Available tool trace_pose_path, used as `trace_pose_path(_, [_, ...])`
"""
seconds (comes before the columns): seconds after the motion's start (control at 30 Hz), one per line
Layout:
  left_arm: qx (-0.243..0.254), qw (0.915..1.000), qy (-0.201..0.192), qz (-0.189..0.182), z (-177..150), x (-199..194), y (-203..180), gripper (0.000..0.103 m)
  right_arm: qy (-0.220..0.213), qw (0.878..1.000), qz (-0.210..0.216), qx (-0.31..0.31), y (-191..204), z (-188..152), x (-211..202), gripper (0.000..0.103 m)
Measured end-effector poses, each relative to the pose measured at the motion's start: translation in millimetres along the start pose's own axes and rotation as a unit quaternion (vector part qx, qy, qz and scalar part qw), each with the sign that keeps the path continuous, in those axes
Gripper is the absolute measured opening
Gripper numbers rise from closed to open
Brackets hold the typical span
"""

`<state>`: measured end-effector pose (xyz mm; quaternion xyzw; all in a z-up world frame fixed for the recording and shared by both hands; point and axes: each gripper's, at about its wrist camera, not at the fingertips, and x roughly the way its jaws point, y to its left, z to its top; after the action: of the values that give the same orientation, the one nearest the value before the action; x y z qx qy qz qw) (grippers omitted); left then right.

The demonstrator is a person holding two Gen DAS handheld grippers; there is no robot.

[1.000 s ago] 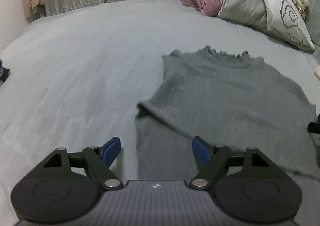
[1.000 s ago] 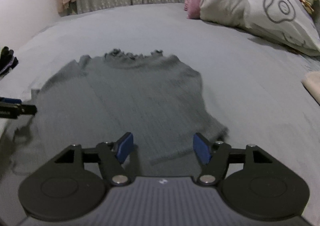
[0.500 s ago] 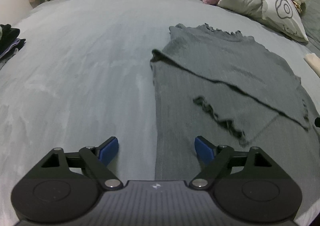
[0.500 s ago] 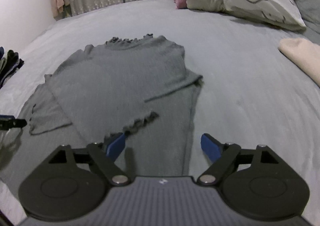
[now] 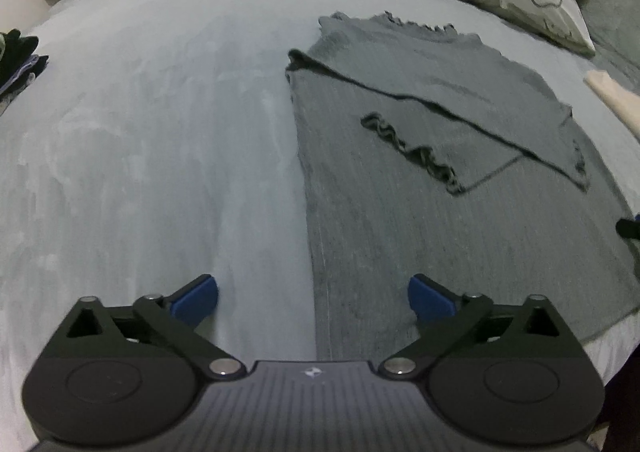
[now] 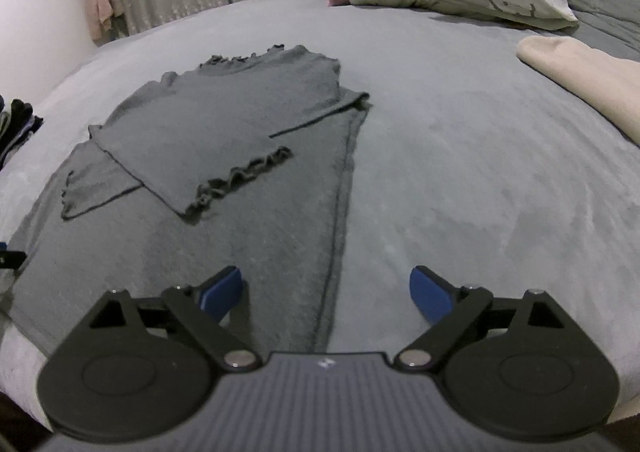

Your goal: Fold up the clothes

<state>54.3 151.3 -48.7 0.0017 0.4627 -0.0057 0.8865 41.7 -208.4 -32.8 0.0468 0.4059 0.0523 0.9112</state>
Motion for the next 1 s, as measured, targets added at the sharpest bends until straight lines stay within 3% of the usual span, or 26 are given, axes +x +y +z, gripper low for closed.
trace_pose_path(0.17, [-0.01, 0.9999, -0.007, 0.007, -4.6, -1.4, -1.5, 0.102, 0.007, 1.0, -0.008, -0.02, 7.3, -3.4, 5.2, 0.102])
trace_pose_path(0.6, [-0.019, 0.9997, -0.015, 0.007, -7.2, -4.0, 0.6, 0.103, 0.019, 1.0, -0.017, -0.015, 9.4, -3.6, 7.8, 0.103])
trace_pose_path(1.0, [-0.014, 0.9994, -0.029, 0.009, -11.3, -5.0, -0.4, 0.103, 0.001, 0.999, -0.03, -0.018, 14.3, -9.0, 7.7, 0.103])
